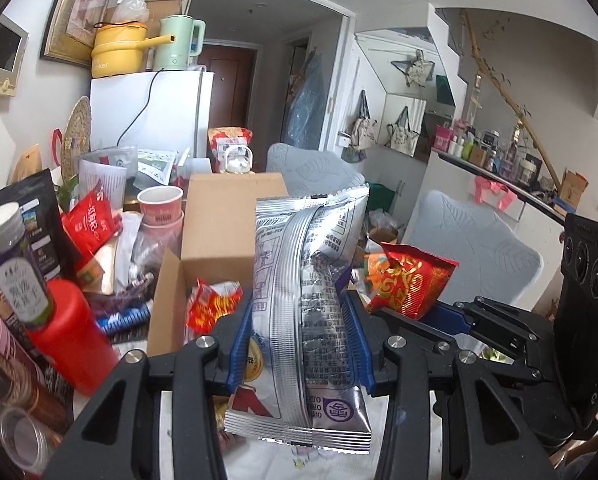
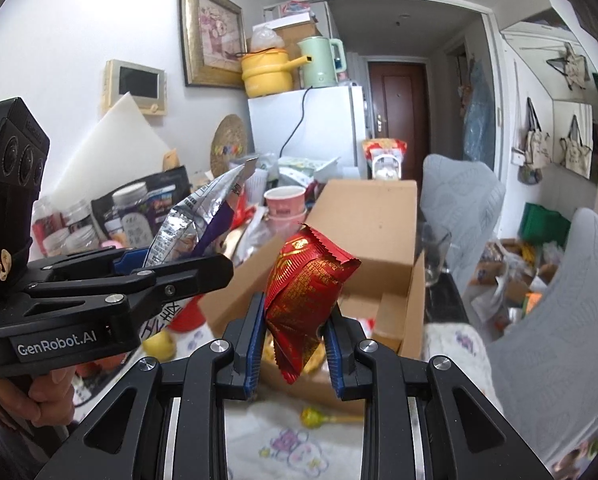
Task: Organize snacks
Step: 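Lower both held bags into the box and open both tools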
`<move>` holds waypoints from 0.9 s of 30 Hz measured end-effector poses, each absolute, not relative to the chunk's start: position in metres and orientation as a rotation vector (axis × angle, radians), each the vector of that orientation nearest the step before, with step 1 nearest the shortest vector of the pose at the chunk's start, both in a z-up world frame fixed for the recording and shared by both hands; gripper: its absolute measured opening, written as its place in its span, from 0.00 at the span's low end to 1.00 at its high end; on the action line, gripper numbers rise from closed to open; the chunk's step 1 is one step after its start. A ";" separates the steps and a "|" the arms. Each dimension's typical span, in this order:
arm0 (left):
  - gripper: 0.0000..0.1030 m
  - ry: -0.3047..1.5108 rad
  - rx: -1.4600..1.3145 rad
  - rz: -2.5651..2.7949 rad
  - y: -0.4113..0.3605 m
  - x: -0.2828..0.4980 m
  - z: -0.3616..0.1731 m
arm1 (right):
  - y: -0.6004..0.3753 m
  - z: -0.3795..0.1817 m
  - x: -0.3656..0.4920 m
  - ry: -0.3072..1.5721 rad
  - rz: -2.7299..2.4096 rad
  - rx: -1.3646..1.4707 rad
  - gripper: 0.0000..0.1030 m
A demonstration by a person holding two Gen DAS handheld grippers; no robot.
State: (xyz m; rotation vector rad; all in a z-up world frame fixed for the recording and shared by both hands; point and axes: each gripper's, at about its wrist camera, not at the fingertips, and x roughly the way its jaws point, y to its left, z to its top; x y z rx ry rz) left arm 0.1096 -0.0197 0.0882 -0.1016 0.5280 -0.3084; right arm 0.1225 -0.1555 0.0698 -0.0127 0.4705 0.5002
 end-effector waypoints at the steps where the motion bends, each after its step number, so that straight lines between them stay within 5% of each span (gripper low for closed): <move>1: 0.42 0.524 -0.106 -0.305 -0.018 0.114 0.089 | -0.155 0.072 0.127 0.465 0.500 -0.013 0.26; 27: 0.42 0.618 -0.146 -0.180 -0.002 0.250 0.038 | -0.139 0.039 0.260 0.573 0.423 0.007 0.26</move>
